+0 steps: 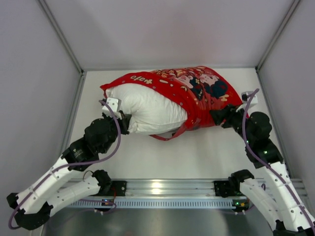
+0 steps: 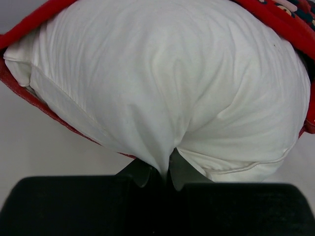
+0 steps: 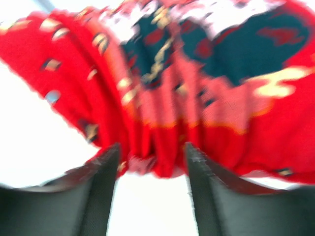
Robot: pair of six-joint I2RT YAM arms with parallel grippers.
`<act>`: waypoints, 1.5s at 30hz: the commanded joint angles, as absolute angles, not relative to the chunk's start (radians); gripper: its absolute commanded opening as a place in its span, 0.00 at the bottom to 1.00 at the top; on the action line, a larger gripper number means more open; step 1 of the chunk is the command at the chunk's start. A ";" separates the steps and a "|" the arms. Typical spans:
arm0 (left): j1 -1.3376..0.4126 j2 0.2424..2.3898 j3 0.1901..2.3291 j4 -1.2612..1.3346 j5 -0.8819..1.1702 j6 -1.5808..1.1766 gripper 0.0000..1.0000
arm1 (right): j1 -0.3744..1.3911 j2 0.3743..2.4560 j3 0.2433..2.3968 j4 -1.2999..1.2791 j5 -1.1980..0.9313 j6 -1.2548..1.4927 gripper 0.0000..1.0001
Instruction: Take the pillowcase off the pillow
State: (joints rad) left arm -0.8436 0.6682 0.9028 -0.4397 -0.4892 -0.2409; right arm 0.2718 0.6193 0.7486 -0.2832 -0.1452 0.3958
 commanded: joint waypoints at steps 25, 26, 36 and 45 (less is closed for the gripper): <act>-0.981 0.897 0.979 0.023 -0.064 -0.332 0.00 | 0.595 1.385 1.112 -0.021 -0.112 0.439 0.42; -1.042 0.934 0.982 0.034 -0.084 -0.319 0.00 | 0.606 1.394 1.136 -0.029 -0.115 0.434 0.44; -1.253 1.185 1.045 0.189 -0.178 -0.290 0.00 | 0.617 1.420 1.103 -0.038 -0.222 0.399 0.56; -1.267 1.437 1.184 0.287 -0.164 -0.310 0.00 | 0.614 1.424 1.051 -0.035 -0.374 0.356 0.68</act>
